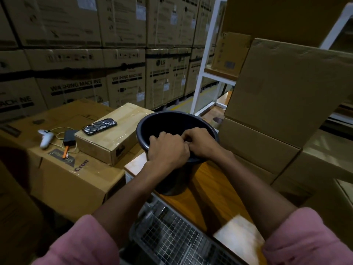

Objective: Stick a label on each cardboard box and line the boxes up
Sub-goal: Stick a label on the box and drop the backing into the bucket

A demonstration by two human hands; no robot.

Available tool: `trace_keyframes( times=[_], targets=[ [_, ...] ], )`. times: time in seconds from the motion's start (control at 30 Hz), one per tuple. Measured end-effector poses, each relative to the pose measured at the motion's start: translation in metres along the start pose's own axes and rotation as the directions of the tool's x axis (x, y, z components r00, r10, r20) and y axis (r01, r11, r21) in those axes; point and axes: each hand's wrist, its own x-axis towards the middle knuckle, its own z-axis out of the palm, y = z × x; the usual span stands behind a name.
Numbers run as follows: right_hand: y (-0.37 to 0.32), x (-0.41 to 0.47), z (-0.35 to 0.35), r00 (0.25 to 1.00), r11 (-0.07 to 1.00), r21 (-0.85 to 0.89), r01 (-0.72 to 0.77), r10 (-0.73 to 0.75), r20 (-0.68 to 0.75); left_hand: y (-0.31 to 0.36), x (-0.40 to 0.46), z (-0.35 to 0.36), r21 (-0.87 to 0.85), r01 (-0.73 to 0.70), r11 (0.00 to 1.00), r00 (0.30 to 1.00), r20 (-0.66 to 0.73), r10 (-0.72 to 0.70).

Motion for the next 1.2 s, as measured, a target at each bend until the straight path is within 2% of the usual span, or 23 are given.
trace_keyframes(
  times=[0.33,0.4,0.5,0.53,0.67,0.8,1.2],
  targets=[
    [0.001,-0.001,-0.005,0.998,1.000,0.012,0.016,-0.017,0.055,-0.001,0.003,0.006,0.008,-0.018,1.000,0.997,-0.081,0.018],
    [0.001,0.001,-0.006,0.998,0.997,0.077,-0.020,0.016,0.054,-0.002,0.003,0.005,0.020,-0.012,1.000,0.996,-0.086,0.014],
    [0.002,0.002,-0.008,0.994,0.955,0.281,-0.098,0.106,-0.012,0.000,0.003,0.002,0.035,-0.010,0.999,0.997,-0.073,0.012],
    [0.003,0.002,-0.008,0.993,0.953,0.285,-0.103,0.116,-0.027,0.000,0.002,0.001,0.028,-0.022,0.999,0.998,-0.057,0.024],
    [0.001,0.002,0.000,0.998,0.995,0.085,-0.043,0.047,-0.047,-0.001,0.002,-0.004,-0.067,-0.058,0.996,0.996,0.058,0.062],
    [-0.002,0.002,0.001,0.998,0.996,0.075,-0.045,0.048,-0.045,-0.004,0.003,-0.004,-0.076,-0.130,0.989,0.979,0.147,0.141],
    [-0.002,0.001,0.002,0.996,0.996,0.071,-0.045,0.050,-0.067,-0.005,0.003,0.000,-0.028,-0.192,0.981,0.974,0.116,0.194]
  ],
)
